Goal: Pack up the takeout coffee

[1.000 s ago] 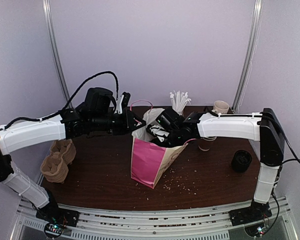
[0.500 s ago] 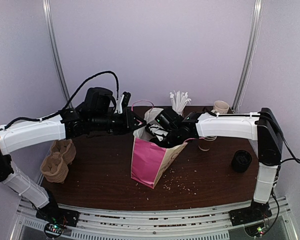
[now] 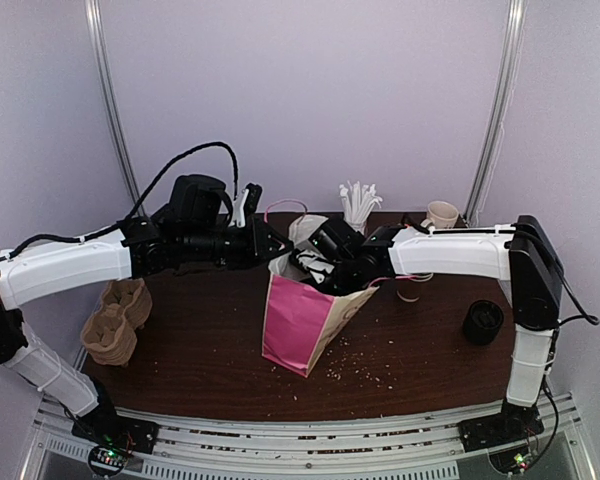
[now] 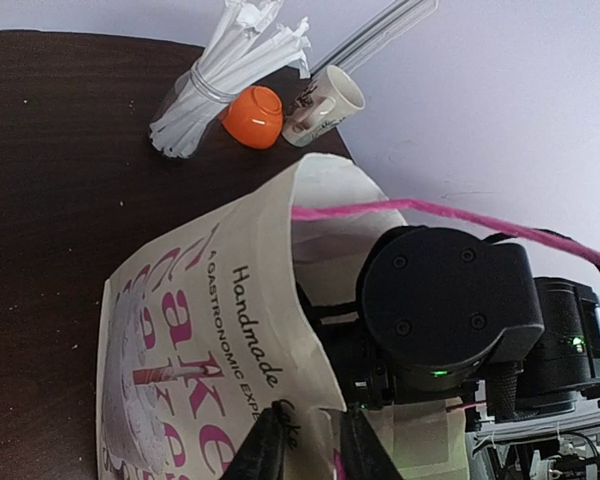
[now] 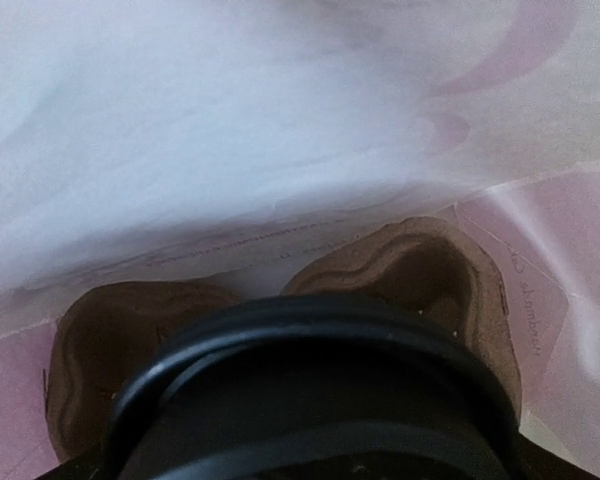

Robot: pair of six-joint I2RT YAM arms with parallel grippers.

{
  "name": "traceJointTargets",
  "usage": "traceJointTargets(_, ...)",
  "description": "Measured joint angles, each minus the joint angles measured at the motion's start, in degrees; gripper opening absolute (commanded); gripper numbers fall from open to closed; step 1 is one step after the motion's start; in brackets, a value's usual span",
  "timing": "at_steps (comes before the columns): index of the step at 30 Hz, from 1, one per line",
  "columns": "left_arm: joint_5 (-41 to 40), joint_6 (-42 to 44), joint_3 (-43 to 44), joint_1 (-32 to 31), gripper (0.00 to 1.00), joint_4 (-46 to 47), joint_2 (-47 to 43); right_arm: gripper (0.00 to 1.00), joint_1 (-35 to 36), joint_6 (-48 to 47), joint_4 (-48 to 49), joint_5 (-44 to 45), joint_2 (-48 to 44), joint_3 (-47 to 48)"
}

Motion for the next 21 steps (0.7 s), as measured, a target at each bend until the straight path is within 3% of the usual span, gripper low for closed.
traceJointTargets(11,1.1,0.0,0.0,-0.2,0.23,0.7,0.0,0.9,0.0,0.2,-5.0,1.0,0.9,0.0)
traceJointTargets(21,1.2,0.0,0.0,-0.2,0.23,0.7,0.0,1.0,0.0,0.4,-4.7,0.8,0.9,-0.2)
